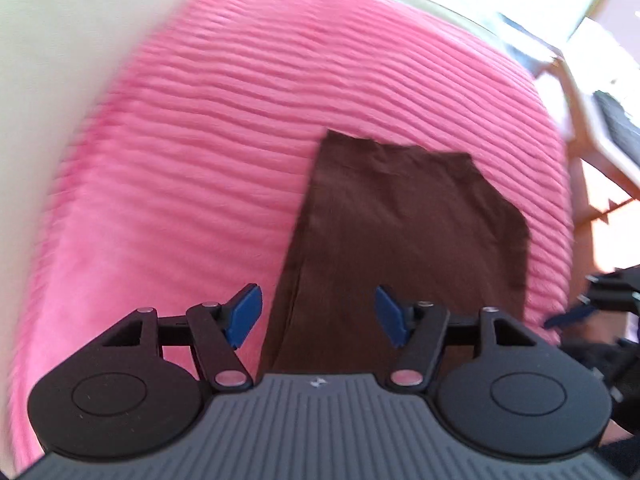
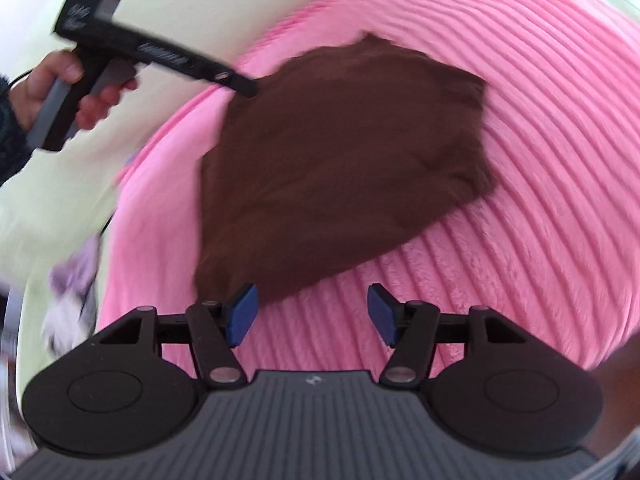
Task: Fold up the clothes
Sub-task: 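Grasp the folded shorts' edge with the left gripper while the right gripper grasps too, then carry the folded shorts with both grippers onto the white chair seat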
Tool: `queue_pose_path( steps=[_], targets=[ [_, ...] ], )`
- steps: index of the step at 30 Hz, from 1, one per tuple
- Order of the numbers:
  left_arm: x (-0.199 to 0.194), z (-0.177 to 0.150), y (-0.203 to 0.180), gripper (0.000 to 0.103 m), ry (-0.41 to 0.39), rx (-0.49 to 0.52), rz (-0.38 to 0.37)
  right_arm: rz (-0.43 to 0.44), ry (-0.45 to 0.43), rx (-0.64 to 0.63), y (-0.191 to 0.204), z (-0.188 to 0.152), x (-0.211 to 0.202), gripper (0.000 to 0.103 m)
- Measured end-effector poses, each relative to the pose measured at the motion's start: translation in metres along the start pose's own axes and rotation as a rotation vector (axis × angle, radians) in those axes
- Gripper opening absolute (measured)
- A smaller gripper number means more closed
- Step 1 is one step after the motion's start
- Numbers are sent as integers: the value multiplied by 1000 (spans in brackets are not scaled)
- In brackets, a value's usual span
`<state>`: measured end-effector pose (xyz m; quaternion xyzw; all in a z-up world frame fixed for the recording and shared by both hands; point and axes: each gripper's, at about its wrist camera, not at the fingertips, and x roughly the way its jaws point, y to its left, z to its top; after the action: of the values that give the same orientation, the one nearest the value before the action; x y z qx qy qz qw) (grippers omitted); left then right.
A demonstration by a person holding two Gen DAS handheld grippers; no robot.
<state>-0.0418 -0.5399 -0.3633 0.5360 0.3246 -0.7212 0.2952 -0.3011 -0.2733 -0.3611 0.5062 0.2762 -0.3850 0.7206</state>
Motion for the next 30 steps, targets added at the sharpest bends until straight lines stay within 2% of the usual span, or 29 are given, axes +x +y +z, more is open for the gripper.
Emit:
queue_pose_path(
  steps=[1, 2, 3, 5, 8, 9, 10, 11, 12, 14, 17, 19, 22, 25, 26, 30],
  targets=[
    [14, 5, 13, 65, 38, 45, -64, -13, -4, 50, 0, -1, 3, 57],
    [20, 7, 17, 65, 53, 48, -102, -24, -16, 103, 2, -3, 5, 57],
    [23, 7, 21, 67, 64, 45, -136, -37, -30, 146, 4, -5, 7, 58],
    [44, 8, 40, 73, 121, 2, -282, -55, -46, 198, 6, -9, 9, 60],
    [68, 5, 52, 78, 166, -52, -378, -82, -71, 263, 9, -15, 13, 62],
    [67, 4, 49, 77, 168, -31, -389, -89, -81, 282, 9, -16, 14, 62],
    [67, 3, 46, 74, 169, -9, -399, -96, -91, 302, 9, -17, 14, 62],
    [66, 2, 43, 61, 170, 14, -408, -94, -111, 332, 8, -19, 14, 62],
    [66, 2, 43, 43, 173, 14, -415, -92, -137, 372, 5, -21, 13, 62],
    [63, 3, 41, 35, 183, -4, -447, -64, -175, 464, -4, -27, 12, 62],
    [69, 2, 33, 35, 169, 50, -413, -8, -228, 585, -13, -35, 19, 62],
    [80, -1, 37, 35, 181, -4, -413, 12, -271, 652, -17, -38, 27, 63],
    [83, -3, 35, 35, 179, -29, -409, 31, -329, 711, -18, -39, 35, 62],
    [74, -3, 23, 33, 180, -27, -361, 68, -359, 679, -14, -29, 42, 22],
    [70, -2, 15, 32, 185, -26, -329, 73, -368, 681, -15, -25, 42, 17],
    [47, 11, -14, 31, 171, -4, -276, 118, -418, 705, -21, -23, 20, 14]
  ],
)
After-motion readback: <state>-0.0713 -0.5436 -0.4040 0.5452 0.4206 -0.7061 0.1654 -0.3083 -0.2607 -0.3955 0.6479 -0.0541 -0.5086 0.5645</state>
